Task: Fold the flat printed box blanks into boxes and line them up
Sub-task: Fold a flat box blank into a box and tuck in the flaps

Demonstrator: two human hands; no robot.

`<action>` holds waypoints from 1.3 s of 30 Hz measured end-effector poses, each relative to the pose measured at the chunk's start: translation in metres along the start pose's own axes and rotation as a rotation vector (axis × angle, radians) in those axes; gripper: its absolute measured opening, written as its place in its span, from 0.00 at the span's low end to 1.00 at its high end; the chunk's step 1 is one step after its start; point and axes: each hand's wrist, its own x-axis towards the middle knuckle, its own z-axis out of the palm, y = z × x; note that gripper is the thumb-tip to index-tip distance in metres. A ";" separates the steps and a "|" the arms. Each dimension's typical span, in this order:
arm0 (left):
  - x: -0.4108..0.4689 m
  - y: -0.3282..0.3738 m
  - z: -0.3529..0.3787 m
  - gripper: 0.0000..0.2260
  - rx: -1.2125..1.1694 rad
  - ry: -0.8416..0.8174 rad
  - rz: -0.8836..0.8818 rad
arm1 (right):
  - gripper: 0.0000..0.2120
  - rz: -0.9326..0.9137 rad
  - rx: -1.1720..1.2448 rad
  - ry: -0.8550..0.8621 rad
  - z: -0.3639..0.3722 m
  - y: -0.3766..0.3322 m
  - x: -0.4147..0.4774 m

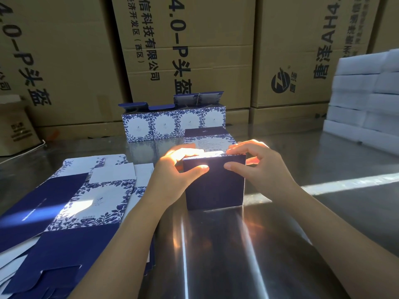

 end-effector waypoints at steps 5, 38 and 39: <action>0.000 0.001 0.000 0.11 -0.004 0.007 0.004 | 0.09 -0.002 -0.022 0.014 -0.001 0.000 0.000; 0.001 0.003 -0.001 0.11 -0.118 -0.004 -0.064 | 0.08 0.116 0.116 -0.048 -0.015 0.004 0.007; 0.001 0.003 -0.001 0.11 -0.115 -0.002 -0.060 | 0.09 0.120 0.126 -0.057 -0.017 0.005 0.007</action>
